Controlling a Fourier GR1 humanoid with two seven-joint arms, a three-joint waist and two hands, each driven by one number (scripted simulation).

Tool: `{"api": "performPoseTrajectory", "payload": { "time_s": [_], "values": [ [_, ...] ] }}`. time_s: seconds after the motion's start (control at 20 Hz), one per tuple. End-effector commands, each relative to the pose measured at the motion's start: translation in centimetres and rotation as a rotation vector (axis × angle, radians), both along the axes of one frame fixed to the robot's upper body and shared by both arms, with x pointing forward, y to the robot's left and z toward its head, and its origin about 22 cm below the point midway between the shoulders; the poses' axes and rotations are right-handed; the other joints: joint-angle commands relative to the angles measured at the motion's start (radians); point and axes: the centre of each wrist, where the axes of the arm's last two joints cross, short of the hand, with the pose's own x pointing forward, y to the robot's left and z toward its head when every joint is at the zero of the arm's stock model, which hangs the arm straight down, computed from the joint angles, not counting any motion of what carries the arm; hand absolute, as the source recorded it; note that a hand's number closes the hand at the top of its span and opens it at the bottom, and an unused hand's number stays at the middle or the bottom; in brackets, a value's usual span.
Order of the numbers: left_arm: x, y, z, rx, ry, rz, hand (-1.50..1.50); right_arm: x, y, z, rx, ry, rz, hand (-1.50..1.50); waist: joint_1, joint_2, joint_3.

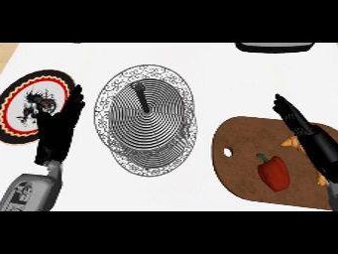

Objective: Pick the croissant from the cutting board and place it in the tiered basket

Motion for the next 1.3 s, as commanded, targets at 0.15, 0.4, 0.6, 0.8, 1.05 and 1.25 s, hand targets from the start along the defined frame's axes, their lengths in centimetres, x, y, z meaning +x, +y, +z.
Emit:
{"api": "performPoseTrajectory", "payload": {
  "time_s": [0.15,0.4,0.6,0.8,1.05,1.25],
  "values": [
    [-4.2,0.4,-4.4,0.0,0.067,0.087,0.0,2.0,-8.9,7.3,0.088,-0.263,-0.07,1.5,0.009,-0.02,-0.009],
    [-5.5,0.5,-6.4,-0.038,0.115,0.095,0.0,0.2,-16.1,4.2,0.232,-0.109,-0.742,-1.5,0.0,-0.008,-0.008],
    [-4.4,-0.5,-6.7,-0.034,0.124,0.09,0.0,1.2,-17.4,3.2,0.371,-0.214,-0.717,-1.5,0.009,-0.011,-0.009],
    [-7.6,0.0,-7.7,-0.036,0.126,0.093,0.0,-2.6,-21.5,7.3,0.255,-0.164,-0.531,-1.5,-0.003,-0.02,-0.011],
    [-6.8,0.4,-7.8,-0.051,0.13,0.124,0.0,-3.1,-21.5,10.4,-0.096,0.104,-0.38,-1.5,-0.011,-0.019,-0.013],
    [-7.4,1.1,-8.3,-0.051,0.122,0.131,0.0,-3.0,-19.6,13.2,-0.371,0.157,-0.264,-1.5,-0.014,-0.021,-0.014]
  ]
}}
